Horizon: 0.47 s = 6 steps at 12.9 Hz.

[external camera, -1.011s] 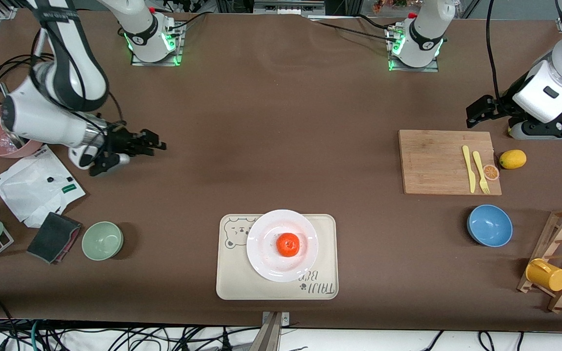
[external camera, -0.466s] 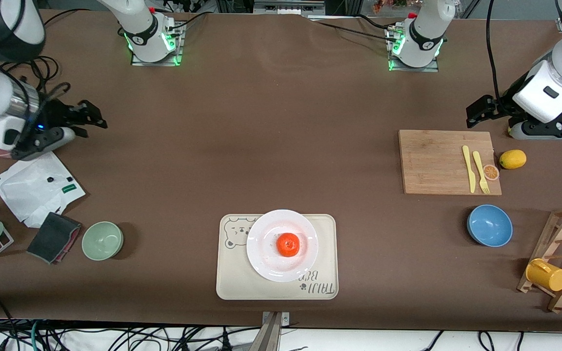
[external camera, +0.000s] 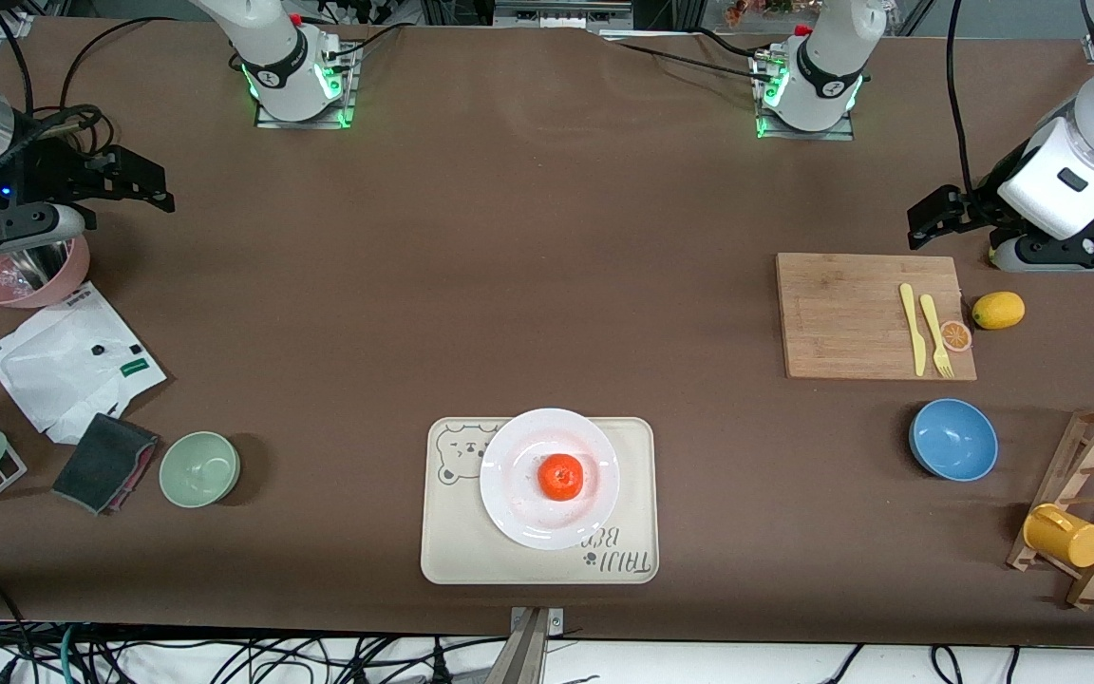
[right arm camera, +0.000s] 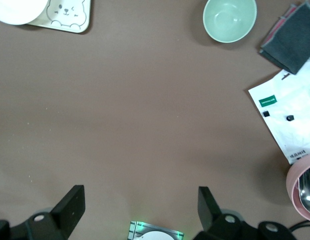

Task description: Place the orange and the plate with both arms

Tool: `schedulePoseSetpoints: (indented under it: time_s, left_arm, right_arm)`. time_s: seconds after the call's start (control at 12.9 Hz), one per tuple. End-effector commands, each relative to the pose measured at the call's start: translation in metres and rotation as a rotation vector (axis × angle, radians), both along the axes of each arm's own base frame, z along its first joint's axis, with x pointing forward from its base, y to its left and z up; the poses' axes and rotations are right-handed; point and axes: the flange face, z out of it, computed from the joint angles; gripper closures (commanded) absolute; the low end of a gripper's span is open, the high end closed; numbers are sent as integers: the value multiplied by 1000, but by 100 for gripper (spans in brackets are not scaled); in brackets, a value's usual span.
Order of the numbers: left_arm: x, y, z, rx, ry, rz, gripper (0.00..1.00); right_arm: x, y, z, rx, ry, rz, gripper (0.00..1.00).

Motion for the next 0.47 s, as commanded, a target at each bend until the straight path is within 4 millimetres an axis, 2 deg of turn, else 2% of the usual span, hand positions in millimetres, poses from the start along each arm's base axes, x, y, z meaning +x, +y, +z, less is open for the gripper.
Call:
schedulePoseSetpoints:
  time_s: [0.0,0.39]
  left_arm:
    - [-3,1,8,11,0,-25,0]
    - [-3,1,9,11,-1,-25,0]
  right_arm:
    - [-2,3,11,-85,-22,-22,0]
    - [-1,12,11,-106,-35,-10,0]
